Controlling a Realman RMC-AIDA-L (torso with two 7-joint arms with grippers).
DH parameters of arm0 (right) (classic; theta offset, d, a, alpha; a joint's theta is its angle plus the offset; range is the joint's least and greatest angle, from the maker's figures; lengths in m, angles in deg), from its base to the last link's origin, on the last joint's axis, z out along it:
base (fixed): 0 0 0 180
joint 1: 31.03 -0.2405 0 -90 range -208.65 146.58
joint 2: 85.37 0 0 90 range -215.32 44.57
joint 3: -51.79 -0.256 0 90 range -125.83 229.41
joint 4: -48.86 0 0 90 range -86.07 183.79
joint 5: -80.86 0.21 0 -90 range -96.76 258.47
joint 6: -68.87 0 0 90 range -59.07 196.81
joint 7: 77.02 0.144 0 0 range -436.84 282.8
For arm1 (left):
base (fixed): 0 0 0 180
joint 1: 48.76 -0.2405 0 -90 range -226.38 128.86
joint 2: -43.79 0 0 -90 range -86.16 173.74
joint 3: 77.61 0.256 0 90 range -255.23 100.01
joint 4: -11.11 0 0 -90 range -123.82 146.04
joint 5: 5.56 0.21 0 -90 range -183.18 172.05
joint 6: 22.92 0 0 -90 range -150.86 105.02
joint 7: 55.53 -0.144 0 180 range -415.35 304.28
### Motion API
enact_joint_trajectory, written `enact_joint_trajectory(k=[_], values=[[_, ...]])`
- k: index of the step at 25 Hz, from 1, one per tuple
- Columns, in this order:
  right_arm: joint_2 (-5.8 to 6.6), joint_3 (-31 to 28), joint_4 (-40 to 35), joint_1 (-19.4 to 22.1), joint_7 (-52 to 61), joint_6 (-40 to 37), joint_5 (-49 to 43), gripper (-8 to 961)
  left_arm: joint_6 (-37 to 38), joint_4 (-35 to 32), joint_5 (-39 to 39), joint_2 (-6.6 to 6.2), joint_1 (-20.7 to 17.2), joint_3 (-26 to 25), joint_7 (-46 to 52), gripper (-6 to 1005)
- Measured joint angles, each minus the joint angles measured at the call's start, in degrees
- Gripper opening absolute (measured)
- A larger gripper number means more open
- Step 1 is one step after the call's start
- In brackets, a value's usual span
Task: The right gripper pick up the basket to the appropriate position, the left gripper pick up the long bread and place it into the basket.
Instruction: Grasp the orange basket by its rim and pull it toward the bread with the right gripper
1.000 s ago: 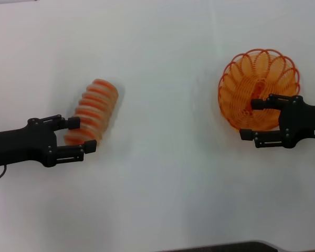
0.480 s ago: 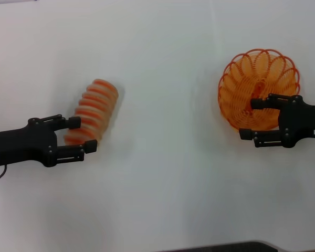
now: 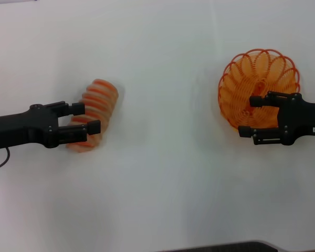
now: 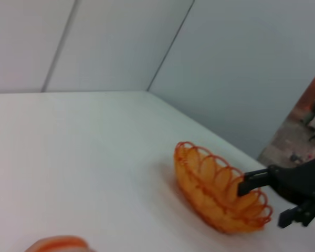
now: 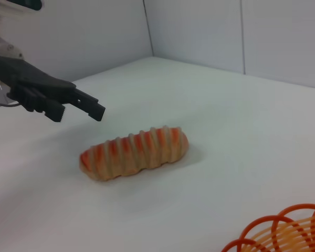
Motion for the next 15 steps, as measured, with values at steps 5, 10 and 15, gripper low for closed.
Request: enact_joint_trajectory(k=[5, 10, 15], values=[[0.1, -1.81, 0.05, -0.16, 0.8, -1.09, 0.84, 911, 0.82, -0.81, 0.0, -0.05, 0.18, -0.01, 0.03, 828], [1.34, -5.42, -0.32, -0.05, 8.17, -4.62, 6.72, 911, 0.56, -0.81, 0.21, 0.07, 0.21, 0.01, -0.1, 828], [4.87, -6.52, -0.38, -0.77, 23.31, -5.68, 10.36, 912, 0.61, -0.81, 0.58, 0.15, -0.1, 0.85, -1.6, 828]])
